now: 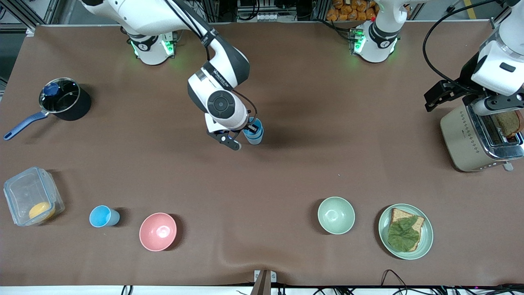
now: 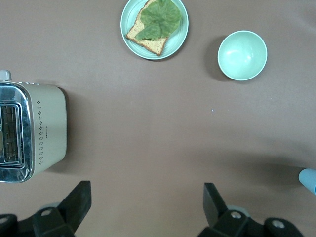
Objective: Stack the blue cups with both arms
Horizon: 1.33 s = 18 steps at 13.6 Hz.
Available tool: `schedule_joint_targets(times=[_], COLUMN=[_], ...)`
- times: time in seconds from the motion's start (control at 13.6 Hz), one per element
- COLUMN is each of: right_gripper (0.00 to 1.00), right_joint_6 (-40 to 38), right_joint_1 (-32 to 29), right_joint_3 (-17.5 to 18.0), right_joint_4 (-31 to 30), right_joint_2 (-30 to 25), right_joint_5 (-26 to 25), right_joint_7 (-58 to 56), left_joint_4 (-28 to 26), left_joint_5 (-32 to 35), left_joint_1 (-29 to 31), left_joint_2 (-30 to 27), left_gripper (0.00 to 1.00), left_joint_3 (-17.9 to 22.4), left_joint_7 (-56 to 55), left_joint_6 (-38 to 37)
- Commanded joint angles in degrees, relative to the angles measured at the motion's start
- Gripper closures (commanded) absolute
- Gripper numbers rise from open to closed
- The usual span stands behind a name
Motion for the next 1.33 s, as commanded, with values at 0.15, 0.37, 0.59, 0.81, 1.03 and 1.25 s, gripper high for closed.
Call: schedule_joint_targets(times=[0.15, 0.37, 0.59, 0.81, 1.03, 1.25], right_gripper=[0.00, 0.00, 0.00, 0.00, 0.00, 0.00], right_joint_6=[-15.2, -19.2, -19.1, -19.3, -22.5, -24.1], right_joint_1=[-10.5, -20.0, -29.0, -35.9, -38.1, -37.3], right_joint_3=[0.7, 0.7, 0.9, 0.9, 0.8, -2.1], right_joint_4=[0.2, -0.3, 2.9, 3.3, 2.6, 1.6], right_joint_2=[-10.0, -15.1, -17.2, -20.2, -24.8, -27.3], right_joint_5=[-4.2, -4.4, -8.0, -7.8, -7.7, -7.8], right_joint_7=[-24.5, -39.3, -49.7, -58.4, -62.7, -62.7], left_joint_4=[0.5, 0.5, 0.5, 0.3, 0.1, 0.1], left_joint_5=[-0.5, -0.9, -1.1, -0.7, -0.6, -0.6], left_joint_1=[0.0, 0.3, 0.3, 0.5, 0.6, 0.6], left_joint_2=[0.0, -0.1, -0.2, -0.3, -0.5, -0.5], left_gripper=[0.00, 0.00, 0.00, 0.00, 0.00, 0.00], left_joint_3=[0.0, 0.0, 0.0, 0.0, 0.6, 0.6], left_joint_7=[0.9, 0.9, 0.8, 2.8, 6.4, 6.5], left_joint_6=[-1.2, -1.6, -1.7, -2.9, -3.0, -3.7])
